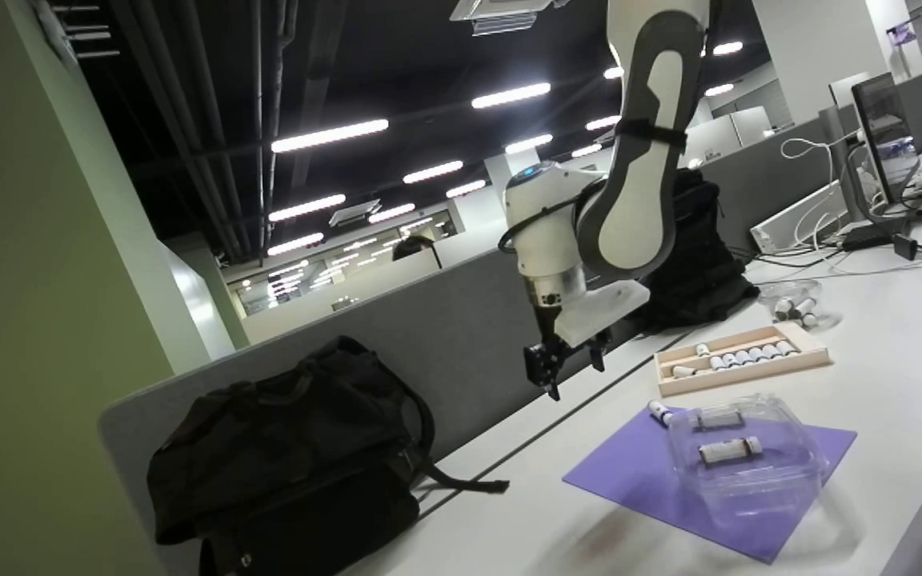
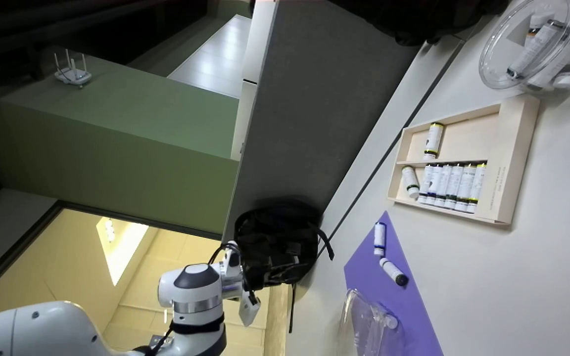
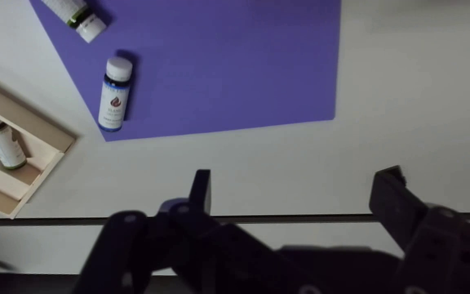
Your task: Pick one bottle from the table and put it on the tray
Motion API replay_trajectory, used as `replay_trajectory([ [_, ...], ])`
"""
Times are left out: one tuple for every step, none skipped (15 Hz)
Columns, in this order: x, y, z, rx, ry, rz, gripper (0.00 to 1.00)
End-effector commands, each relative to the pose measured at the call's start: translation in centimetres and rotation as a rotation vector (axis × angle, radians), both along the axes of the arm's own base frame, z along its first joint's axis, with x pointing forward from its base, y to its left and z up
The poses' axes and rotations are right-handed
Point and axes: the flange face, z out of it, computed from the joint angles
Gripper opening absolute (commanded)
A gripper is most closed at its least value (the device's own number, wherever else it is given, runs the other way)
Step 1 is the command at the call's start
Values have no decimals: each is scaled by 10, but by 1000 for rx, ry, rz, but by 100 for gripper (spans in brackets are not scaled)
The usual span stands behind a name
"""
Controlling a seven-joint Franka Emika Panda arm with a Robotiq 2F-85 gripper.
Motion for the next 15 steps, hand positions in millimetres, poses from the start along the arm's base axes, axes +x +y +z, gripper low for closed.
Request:
replay_trajectory([
  [46, 5, -38, -125, 4, -50, 100],
  [52, 3, -49, -149, 37, -60, 100],
  [55, 0, -61, -173, 70, -80, 100],
  [56, -3, -71, -183, 123, -98, 100],
  [44, -4, -61, -153, 83, -69, 100],
  [47, -5, -71, -166, 108, -81, 100],
  [49, -5, -76, -171, 118, -87, 100],
  [50, -4, -79, -173, 120, -88, 100],
  [51, -4, -79, -174, 120, -89, 100],
  [52, -4, -78, -174, 119, -89, 100],
  [52, -4, -78, -175, 119, -90, 100],
  [52, -4, -77, -176, 120, -90, 100],
  [53, -4, -77, -176, 120, -91, 100],
  [54, -6, -77, -162, 122, -125, 100],
  [52, -12, -75, -137, 126, -183, 100],
])
